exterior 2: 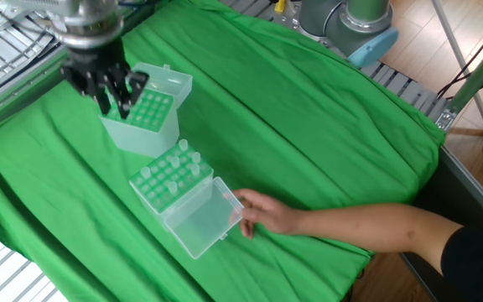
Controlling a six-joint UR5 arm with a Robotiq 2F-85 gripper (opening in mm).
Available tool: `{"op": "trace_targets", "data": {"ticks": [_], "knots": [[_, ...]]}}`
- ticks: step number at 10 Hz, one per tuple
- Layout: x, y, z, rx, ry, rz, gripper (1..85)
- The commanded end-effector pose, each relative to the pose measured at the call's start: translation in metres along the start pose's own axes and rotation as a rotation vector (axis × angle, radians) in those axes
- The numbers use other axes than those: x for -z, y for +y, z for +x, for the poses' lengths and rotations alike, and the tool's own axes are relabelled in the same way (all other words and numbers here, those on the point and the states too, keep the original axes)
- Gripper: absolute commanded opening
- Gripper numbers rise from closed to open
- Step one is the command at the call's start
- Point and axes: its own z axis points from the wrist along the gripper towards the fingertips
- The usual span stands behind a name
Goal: Insert a large pipette tip into the holder for large pipette tips
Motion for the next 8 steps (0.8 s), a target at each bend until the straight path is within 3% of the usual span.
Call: {"op": "trace_targets", "data": {"ticks": [1, 8], "knots": [[-0.006, -0.007, 0.029, -0.03, -0.019, -0.037, 36.0], [-0.023, 0.006, 0.053, -0.076, -0.019, -0.034, 35.7]]}}
